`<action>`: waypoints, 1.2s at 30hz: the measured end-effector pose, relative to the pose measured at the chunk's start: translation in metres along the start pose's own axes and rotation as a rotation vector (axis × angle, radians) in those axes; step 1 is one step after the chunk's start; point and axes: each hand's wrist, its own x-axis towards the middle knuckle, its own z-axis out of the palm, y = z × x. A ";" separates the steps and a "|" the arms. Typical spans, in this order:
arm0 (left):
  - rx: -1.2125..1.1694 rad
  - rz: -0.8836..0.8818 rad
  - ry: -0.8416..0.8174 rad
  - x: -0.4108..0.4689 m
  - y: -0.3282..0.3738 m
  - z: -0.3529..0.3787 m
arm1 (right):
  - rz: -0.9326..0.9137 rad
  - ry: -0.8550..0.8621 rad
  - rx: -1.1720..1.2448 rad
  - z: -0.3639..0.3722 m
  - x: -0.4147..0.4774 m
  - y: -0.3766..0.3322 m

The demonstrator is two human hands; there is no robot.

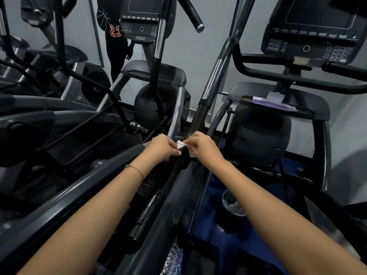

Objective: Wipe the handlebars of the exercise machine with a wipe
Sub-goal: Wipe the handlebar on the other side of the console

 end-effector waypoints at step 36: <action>-0.027 0.018 0.035 -0.003 -0.008 0.003 | -0.051 -0.092 -0.216 -0.011 0.014 0.002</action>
